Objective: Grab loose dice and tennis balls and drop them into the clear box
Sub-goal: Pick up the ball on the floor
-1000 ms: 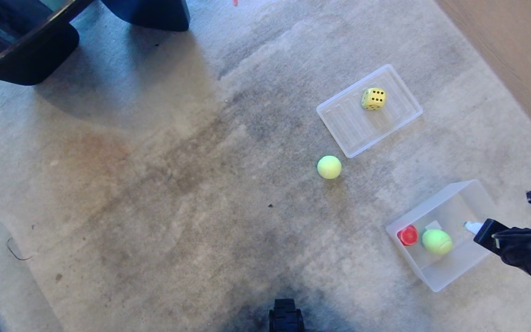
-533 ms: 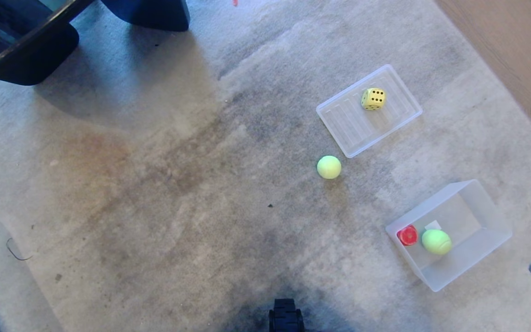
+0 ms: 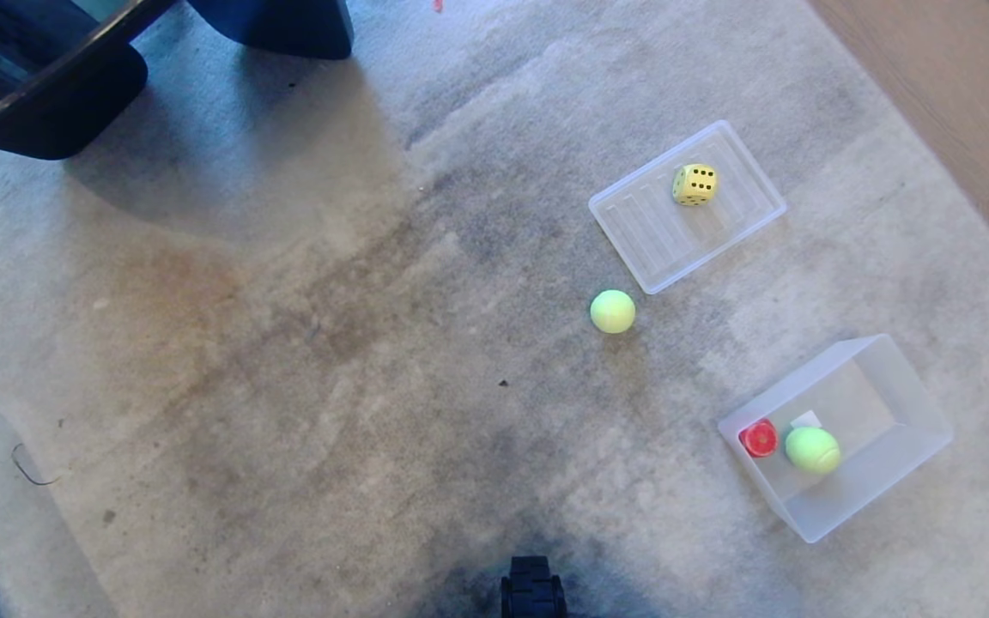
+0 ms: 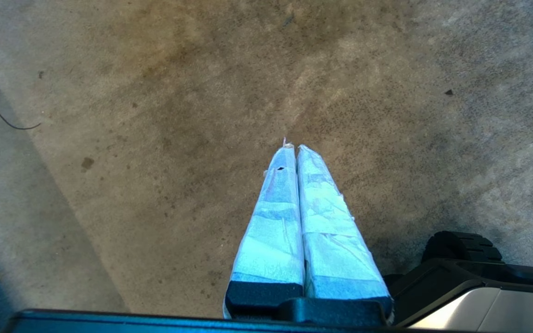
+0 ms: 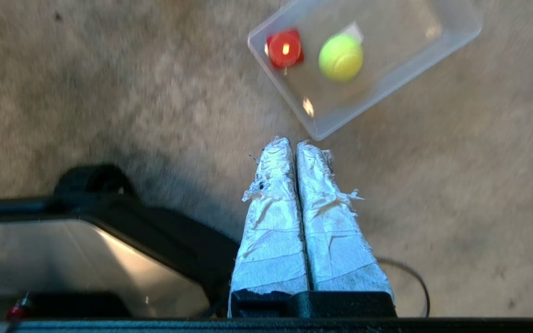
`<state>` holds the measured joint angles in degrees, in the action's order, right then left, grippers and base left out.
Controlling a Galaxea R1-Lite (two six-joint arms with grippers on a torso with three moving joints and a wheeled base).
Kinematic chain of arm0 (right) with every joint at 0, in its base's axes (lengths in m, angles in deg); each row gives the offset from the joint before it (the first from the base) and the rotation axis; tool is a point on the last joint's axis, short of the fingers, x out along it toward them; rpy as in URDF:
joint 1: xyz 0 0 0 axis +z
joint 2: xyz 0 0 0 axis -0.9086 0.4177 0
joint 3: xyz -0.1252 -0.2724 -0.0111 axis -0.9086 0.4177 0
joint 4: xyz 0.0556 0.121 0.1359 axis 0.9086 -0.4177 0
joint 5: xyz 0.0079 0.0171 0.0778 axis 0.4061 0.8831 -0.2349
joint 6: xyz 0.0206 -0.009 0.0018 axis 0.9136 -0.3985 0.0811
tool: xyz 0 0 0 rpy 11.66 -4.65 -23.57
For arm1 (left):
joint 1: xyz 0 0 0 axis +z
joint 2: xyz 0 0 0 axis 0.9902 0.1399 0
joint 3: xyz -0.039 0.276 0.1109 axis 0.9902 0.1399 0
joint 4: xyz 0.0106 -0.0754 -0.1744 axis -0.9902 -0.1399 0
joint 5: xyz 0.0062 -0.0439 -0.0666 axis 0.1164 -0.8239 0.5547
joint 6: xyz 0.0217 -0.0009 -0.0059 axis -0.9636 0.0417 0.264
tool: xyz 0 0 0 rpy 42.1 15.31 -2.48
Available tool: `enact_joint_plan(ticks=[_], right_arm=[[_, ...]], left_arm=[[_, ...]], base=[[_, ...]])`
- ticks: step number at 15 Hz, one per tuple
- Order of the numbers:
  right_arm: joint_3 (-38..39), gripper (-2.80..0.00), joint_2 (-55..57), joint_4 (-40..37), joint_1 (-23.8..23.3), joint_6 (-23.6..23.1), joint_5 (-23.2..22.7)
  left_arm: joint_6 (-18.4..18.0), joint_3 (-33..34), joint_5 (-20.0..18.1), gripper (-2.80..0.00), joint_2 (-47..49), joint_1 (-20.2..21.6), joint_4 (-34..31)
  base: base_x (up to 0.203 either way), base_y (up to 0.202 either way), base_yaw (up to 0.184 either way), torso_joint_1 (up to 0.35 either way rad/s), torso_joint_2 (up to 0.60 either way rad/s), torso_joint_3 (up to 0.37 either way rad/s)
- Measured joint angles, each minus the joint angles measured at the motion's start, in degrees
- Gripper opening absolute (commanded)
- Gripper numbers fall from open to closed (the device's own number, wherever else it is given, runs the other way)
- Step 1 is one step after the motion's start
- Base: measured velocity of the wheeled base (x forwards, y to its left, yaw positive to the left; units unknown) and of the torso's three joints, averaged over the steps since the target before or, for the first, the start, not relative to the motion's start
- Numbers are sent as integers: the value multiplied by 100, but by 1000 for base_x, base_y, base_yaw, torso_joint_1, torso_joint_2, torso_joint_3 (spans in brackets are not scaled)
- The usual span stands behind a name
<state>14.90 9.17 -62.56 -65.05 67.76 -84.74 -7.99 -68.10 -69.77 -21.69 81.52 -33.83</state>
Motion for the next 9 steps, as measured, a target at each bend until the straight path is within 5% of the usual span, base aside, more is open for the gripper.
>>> enact_joint_plan(ticks=[4,9], right_arm=[[460,-280,-579,1213,-12,-177,81],[510,-280,-706,1132,-12,-266,4]], left_arm=[[-2,0,0,-280,0,2,0],[-2,0,0,-280,0,-2,1]], base=[[0,0,0,0,0,0],[0,0,0,0,0,0]])
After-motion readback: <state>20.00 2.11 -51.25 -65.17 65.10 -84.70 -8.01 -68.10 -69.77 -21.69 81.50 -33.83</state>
